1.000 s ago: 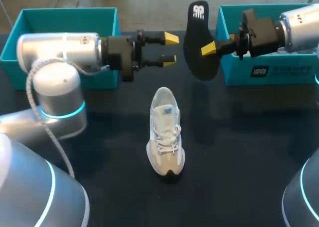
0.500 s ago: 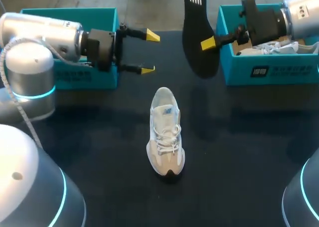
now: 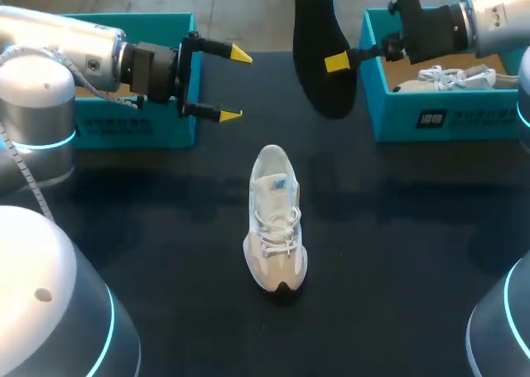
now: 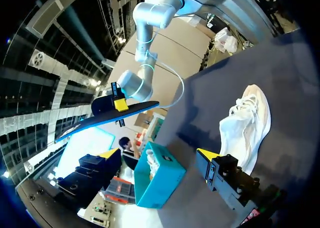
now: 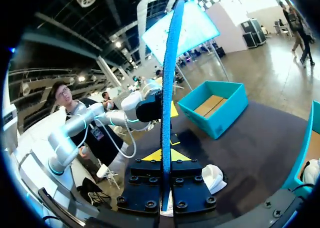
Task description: Take the shoe out of the shoebox, open the shoe tongue, remove and reinsert the insole, then place the shoe into the shoebox
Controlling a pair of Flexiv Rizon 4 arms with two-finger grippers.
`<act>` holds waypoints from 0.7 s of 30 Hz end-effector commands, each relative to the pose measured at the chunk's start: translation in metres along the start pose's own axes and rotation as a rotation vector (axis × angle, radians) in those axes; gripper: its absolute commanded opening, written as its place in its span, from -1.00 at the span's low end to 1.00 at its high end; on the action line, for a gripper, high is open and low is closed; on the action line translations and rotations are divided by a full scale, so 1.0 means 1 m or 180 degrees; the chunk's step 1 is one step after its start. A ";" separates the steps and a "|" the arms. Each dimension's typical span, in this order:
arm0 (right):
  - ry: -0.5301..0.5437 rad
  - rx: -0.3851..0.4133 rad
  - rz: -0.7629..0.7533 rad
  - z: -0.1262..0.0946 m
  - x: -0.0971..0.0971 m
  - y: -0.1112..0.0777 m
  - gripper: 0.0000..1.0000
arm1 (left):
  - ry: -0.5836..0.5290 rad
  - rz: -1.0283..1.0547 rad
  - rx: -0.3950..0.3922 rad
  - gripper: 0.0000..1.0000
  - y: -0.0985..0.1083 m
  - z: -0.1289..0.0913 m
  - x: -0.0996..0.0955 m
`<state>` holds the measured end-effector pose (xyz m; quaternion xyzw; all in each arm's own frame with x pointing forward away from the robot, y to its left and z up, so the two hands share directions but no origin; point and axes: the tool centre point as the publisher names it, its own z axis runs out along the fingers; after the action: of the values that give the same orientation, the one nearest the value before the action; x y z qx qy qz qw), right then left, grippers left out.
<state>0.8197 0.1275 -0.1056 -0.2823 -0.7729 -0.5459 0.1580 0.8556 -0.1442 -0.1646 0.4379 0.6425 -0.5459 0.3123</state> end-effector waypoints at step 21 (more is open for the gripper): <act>-0.0012 -0.0003 0.0005 0.001 0.001 -0.001 -1.00 | 0.0043 -0.0456 -0.0221 1.00 -0.013 -0.009 0.010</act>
<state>0.8188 0.1274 -0.1060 -0.2828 -0.7722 -0.5469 0.1572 0.8552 -0.1390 -0.1723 0.4047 0.6734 -0.5485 0.2862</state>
